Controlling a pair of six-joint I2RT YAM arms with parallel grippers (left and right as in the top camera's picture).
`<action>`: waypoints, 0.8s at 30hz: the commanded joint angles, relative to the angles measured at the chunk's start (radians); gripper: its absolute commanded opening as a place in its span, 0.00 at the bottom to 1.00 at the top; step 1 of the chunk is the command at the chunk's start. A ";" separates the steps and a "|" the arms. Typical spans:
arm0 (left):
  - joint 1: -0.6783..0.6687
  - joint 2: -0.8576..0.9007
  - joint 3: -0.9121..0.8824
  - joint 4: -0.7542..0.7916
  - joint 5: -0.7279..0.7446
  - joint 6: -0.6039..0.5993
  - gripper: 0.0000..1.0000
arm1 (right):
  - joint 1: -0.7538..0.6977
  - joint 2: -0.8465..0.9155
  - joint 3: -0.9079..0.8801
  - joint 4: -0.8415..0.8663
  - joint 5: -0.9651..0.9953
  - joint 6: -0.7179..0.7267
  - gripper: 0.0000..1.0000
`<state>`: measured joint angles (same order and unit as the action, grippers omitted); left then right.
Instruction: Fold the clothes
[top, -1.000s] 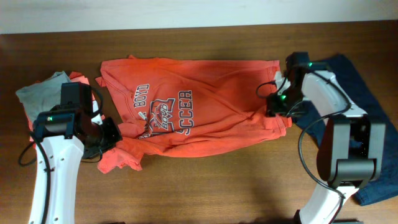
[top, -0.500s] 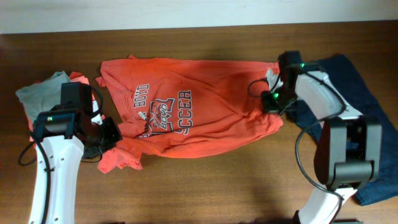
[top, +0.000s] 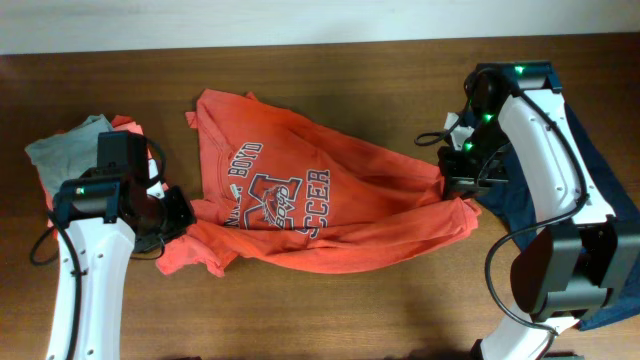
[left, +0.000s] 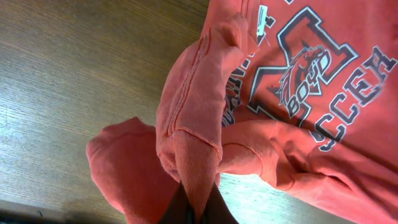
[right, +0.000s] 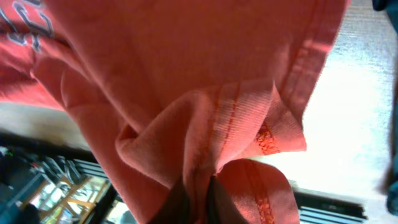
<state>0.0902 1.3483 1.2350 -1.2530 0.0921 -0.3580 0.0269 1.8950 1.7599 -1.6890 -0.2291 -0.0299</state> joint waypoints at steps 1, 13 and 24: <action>0.004 -0.006 0.006 0.003 -0.011 0.016 0.00 | 0.005 -0.009 0.017 0.052 0.039 -0.026 0.23; 0.004 -0.006 0.006 -0.002 -0.011 0.016 0.00 | -0.002 0.025 0.017 0.428 0.216 0.147 0.39; 0.004 -0.006 0.006 0.018 -0.011 0.016 0.01 | -0.003 0.026 -0.108 0.355 0.227 0.090 0.64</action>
<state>0.0902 1.3483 1.2350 -1.2400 0.0917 -0.3584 0.0261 1.9118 1.7271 -1.4166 -0.0219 0.0669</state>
